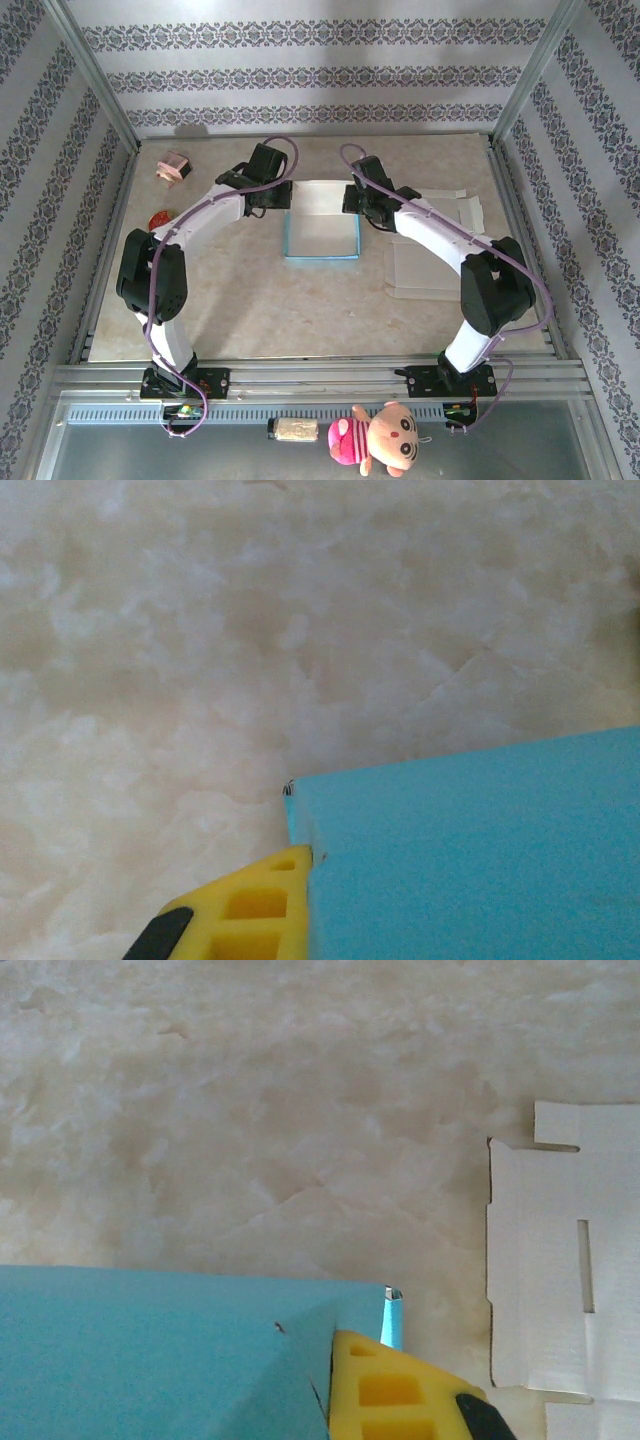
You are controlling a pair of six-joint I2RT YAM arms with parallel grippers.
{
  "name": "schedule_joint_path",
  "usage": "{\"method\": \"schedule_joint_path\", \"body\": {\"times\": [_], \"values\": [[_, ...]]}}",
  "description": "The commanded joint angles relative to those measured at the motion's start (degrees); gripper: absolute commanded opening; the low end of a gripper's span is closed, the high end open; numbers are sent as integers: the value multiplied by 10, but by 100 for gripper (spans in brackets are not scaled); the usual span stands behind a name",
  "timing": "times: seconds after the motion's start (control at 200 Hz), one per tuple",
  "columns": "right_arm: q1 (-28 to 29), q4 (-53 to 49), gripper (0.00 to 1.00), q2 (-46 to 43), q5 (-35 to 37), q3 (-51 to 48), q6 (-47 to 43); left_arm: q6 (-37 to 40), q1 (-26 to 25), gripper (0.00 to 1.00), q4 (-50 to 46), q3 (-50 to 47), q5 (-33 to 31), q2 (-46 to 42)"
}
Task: Fold the paper box
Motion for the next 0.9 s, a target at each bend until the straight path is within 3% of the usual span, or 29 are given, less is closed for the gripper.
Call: {"method": "schedule_joint_path", "body": {"times": [0.0,0.185,0.665,0.765,0.894], "values": [[8,113,0,-1,-22,-36,27,-84,-10,0,87,-41,47,-30],[15,125,0,-5,-5,-65,0,-133,-9,0,147,-87,79,-38],[36,132,0,-32,20,-111,-35,-150,-10,3,136,-166,99,-82],[43,144,0,-50,25,-131,-44,-146,-9,8,149,-190,105,-100],[50,140,9,-73,24,-147,-47,-144,-11,16,148,-205,123,-110]]}}
